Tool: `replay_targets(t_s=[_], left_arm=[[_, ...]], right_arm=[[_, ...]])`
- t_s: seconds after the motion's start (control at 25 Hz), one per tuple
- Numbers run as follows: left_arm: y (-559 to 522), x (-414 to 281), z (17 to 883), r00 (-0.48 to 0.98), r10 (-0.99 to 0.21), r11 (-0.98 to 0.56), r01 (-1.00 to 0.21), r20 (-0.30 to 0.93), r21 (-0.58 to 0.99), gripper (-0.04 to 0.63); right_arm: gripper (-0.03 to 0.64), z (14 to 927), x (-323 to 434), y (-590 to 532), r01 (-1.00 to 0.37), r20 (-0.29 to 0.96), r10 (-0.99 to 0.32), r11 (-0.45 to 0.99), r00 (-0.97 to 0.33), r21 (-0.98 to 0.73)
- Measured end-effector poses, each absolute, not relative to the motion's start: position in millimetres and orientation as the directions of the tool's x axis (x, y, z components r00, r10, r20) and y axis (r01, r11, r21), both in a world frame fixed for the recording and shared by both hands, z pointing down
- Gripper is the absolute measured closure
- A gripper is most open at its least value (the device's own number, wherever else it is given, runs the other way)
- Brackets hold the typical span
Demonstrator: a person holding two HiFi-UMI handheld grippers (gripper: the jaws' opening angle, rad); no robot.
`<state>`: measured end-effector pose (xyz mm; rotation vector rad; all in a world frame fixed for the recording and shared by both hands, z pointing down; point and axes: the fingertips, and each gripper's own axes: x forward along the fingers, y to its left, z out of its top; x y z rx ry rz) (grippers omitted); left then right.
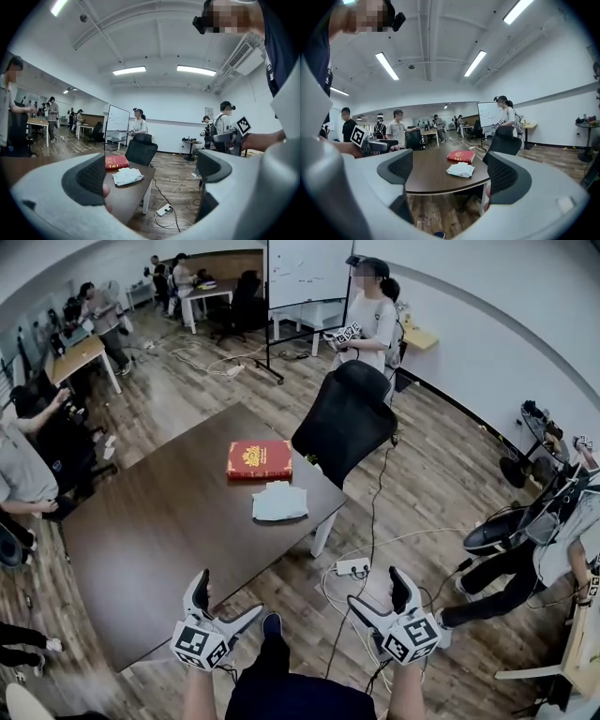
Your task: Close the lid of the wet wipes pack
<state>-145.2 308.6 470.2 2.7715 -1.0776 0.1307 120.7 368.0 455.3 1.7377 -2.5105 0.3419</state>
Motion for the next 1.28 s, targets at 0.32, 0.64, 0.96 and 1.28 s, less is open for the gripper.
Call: replay_targets(t_s=[0.32, 0.64, 0.96, 1.28], left_arm=[[215, -151, 469, 0.761, -0.629, -0.753, -0.648, 0.161, 0.119, -0.005], [143, -148, 460, 0.819, -0.56, -0.802, -0.574, 0.125, 0.165, -0.005], [105, -150, 463, 0.83, -0.541, -0.815, -0.557, 0.133, 0.16, -0.005], [78, -139, 476, 0.827, -0.536, -0.813, -0.56, 0.169, 0.16, -0.005]], right_arm=[[0.104, 451, 110, 277, -0.936, 0.198, -0.918, 0.321, -0.344, -0.143], [0.104, 461, 94, 210, -0.944, 0.221, -0.92, 0.301, -0.324, -0.132], [0.104, 459, 79, 172, -0.94, 0.226, -0.914, 0.316, -0.337, -0.126], [0.104, 464, 88, 137, -0.929, 0.224, -0.903, 0.343, -0.367, -0.136]])
